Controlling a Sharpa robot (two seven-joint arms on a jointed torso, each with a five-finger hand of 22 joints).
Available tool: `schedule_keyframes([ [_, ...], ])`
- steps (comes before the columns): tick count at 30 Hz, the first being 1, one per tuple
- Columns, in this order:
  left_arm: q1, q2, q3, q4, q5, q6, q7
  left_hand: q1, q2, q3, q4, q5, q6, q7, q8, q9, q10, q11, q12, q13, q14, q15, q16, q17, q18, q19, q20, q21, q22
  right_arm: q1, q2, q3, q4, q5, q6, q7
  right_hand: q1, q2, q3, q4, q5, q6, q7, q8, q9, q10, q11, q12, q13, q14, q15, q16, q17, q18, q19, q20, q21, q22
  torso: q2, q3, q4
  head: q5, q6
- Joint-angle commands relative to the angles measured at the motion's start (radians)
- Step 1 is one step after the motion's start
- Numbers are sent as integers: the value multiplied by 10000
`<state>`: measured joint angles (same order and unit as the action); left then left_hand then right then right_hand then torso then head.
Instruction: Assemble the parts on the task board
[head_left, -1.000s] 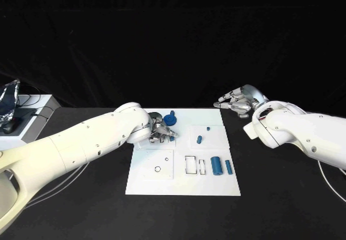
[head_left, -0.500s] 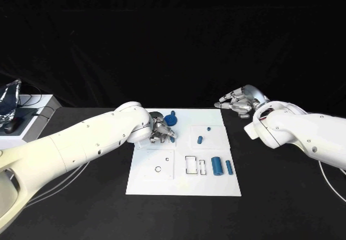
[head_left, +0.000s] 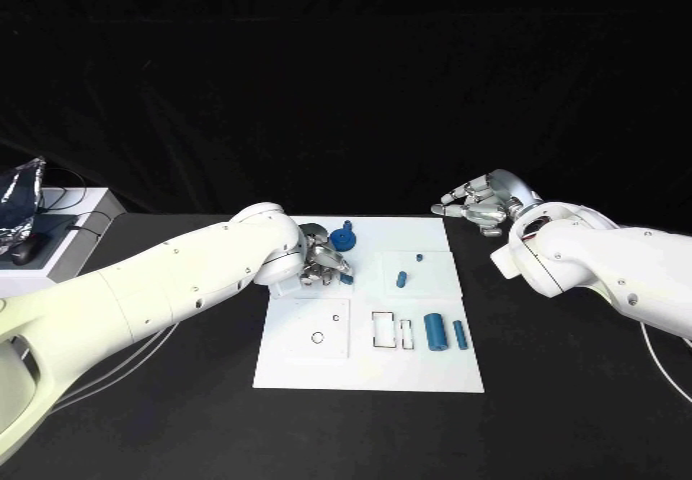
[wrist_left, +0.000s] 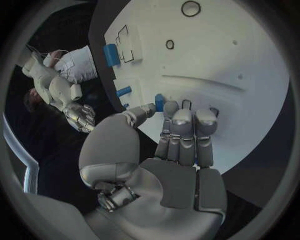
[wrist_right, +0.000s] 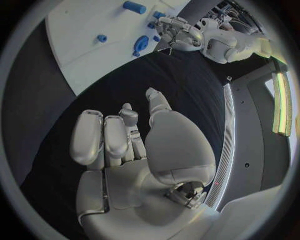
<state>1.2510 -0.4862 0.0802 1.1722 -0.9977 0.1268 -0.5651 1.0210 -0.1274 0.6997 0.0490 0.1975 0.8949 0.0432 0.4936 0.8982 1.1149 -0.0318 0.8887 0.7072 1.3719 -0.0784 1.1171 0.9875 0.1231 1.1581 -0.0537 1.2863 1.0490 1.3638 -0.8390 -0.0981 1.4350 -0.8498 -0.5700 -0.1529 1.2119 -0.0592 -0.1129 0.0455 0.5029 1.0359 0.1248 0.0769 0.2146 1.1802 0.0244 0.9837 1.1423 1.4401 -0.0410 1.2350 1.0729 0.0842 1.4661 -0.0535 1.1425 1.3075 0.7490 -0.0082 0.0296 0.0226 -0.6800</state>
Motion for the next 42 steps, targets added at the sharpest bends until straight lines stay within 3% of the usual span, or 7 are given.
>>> schedule_keyframes([
  [1, -34, 7, -22, 57, 110, 215, 138, 299, 371, 960, -1036, 169, 1, 85, -1, 106, -2, 28, -43, -33, -70, 5, 47, 20, -86, -53, 13, -47, 40, 0, 1, 3, -4, -9, 102, 54, 14, 79, -27, -15, -26, -47, 44, -48, -1, -49, 18, -31, 9, 50, -46, -45, 16, 23, 405, -56, -34, 1549, 3, 8, -9, 8, -2],
  [2, -35, 6, -23, 68, 149, 176, 167, 310, 364, 967, -1046, 219, 4, 88, 4, 118, 4, 28, -47, -40, -67, 4, 49, 23, -83, -51, 12, -46, 46, -1, 3, 3, -6, -8, 103, 56, 14, 79, -27, -15, -26, -47, 44, -48, -1, -49, 18, -31, 9, 50, -46, -45, 16, 23, 405, -56, -34, 1549, 3, 7, -8, 6, 4],
  [7, -41, -35, -25, 139, 364, -176, 347, 506, 163, 759, -1125, 1488, 173, 78, 24, 175, 163, -16, -93, -115, 76, -38, 167, 152, -71, 106, -10, 61, 237, -3, -2, 3, -14, 3, 94, 68, 14, 79, -27, -15, -26, -47, 44, -48, -1, -49, 18, -31, 9, 50, -46, -45, 16, 23, 405, -56, -34, 1549, -3, 12, -2, 23, 6],
  [15, -47, -180, -28, 343, 459, -775, 625, 867, -227, 103, -1124, 3261, 788, -38, -366, 52, 615, -151, -358, -210, 355, -159, 289, 465, -134, 452, -181, 237, 565, -6, -27, 3, -3, 23, 47, 111, 14, 79, -27, -15, -26, -47, 44, -48, -1, -49, 18, -31, 9, 50, -46, -45, 16, 23, 405, -56, -34, 1549, 3, 16, 4, 59, 10],
  [24, -47, -434, -20, 740, 363, -1076, 656, 960, -338, -74, -1176, 3852, 1175, -86, -899, 315, 860, -212, -615, -13, 434, -217, 183, 569, -180, 661, -269, 298, 846, -6, -62, 3, 16, 63, -19, 138, 5, 116, -42, -43, -27, -41, 43, -43, -13, -44, 17, -24, 11, 54, -46, -44, 25, 29, 404, -54, -51, 1545, 4, 18, -2, 94, 8],
  [32, -39, -846, 4, 1119, 217, -1065, 374, 921, -371, -65, -1216, 3980, 1344, -109, -1185, 613, 971, -234, -741, 188, 458, -241, 182, 555, -192, 738, -296, 227, 1011, -6, -118, 3, 14, 76, -79, 150, 5, 116, -42, -43, -27, -41, 43, -43, -13, -44, 17, -24, 11, 54, -46, -44, 25, 29, 404, -54, -51, 1545, -7, 16, 16, 115, -11],
  [42, -36, -1178, -14, 1049, 408, -926, -59, 797, -390, -96, -1253, 4157, 1489, -160, -1301, 655, 1110, -273, -805, 240, 473, -268, 218, 517, -245, 783, -379, 169, 1073, -6, -156, 2, -91, 170, -278, 294, 16, 122, -55, -74, -8, -70, 55, -57, -35, -109, 22, -152, -82, 46, -44, -69, 4, 33, 399, -51, -74, 1539, -13, 11, 16, 182, -29],
])
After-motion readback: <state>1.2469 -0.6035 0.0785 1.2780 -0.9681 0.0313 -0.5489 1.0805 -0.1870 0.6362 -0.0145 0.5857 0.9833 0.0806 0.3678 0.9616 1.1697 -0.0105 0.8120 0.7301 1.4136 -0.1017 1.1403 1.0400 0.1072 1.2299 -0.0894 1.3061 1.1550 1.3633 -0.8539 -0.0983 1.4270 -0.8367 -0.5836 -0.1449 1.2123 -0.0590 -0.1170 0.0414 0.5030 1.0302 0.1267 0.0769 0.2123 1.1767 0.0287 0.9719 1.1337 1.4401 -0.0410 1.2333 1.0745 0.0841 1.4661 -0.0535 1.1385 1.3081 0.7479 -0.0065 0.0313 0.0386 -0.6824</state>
